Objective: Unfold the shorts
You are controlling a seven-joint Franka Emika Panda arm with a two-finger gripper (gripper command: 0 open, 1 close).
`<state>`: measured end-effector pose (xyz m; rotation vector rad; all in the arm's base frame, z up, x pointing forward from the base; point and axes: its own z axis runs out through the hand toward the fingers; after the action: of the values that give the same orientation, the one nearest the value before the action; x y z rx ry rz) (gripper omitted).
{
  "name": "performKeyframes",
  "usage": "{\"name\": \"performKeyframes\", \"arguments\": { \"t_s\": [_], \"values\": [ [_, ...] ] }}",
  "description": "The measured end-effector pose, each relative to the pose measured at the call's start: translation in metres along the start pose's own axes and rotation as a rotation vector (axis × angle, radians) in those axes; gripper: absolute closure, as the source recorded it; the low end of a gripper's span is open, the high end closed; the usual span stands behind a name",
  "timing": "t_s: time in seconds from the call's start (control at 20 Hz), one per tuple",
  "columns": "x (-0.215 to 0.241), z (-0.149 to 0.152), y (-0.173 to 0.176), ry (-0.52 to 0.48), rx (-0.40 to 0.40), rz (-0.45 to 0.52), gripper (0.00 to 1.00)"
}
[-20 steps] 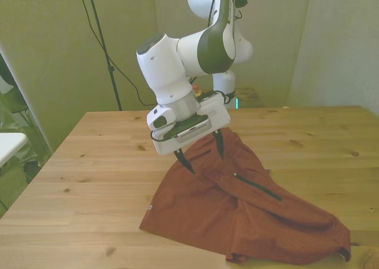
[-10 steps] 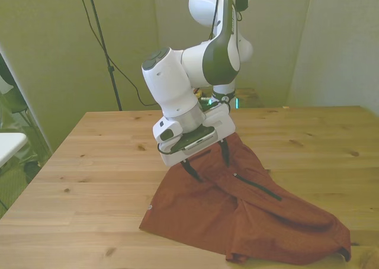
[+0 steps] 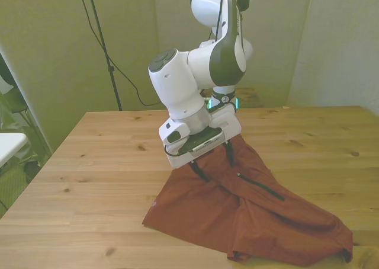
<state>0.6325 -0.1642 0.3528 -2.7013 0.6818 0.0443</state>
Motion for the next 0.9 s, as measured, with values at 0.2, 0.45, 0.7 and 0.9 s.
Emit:
{"name": "performKeyframes", "arguments": {
  "t_s": [0.2, 0.45, 0.7, 0.9],
  "values": [
    [-0.0016, 0.0016, 0.0003, -0.004, -0.001, 0.001, 1.00],
    [-0.0017, 0.0015, 0.0003, -0.004, -0.001, 0.001, 1.00],
    [-0.0016, 0.0014, 0.0003, -0.004, -0.001, 0.001, 1.00],
    [-0.0015, 0.0011, 0.0002, -0.004, -0.001, 0.000, 1.00]
  ]
}}
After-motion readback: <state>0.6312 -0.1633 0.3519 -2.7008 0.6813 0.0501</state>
